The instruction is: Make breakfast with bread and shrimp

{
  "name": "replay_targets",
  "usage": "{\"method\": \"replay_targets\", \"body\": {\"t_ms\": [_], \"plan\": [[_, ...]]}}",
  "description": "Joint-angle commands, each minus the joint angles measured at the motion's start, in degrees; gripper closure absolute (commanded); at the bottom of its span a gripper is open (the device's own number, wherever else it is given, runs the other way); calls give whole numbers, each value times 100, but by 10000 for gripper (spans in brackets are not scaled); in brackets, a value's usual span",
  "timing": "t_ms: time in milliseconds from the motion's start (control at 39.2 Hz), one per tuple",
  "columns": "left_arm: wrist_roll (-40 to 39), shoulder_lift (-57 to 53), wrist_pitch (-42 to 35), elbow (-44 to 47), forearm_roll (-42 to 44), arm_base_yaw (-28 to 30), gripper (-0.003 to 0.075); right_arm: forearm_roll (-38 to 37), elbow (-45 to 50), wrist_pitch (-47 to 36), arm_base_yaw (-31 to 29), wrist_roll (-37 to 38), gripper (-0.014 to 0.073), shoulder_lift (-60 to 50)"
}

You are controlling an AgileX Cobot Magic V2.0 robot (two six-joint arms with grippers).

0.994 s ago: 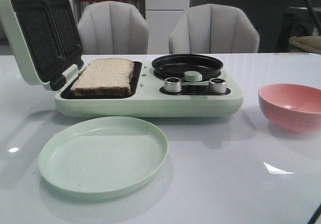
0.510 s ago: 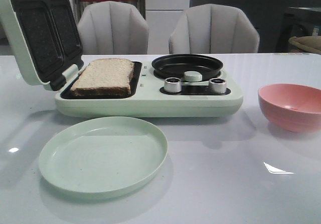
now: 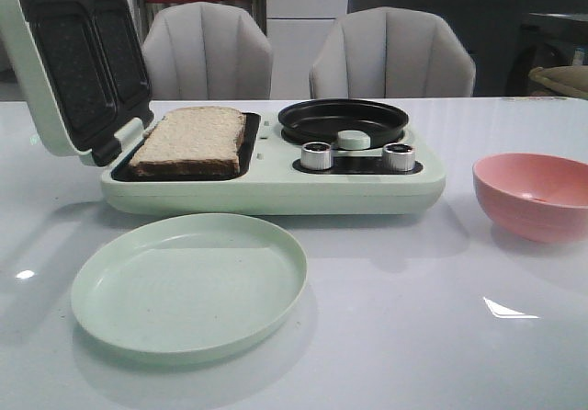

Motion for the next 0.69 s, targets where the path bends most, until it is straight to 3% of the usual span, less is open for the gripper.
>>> {"method": "replay_targets", "body": {"t_ms": [0,663], "plan": [[-58,63,-430,-146,-49,-39,188,25,-67,-506,-40,-19,99,4],[-58,63,-510,-146,-49,-39,188,25,-31,-374,-40,-19,99,4]]}}
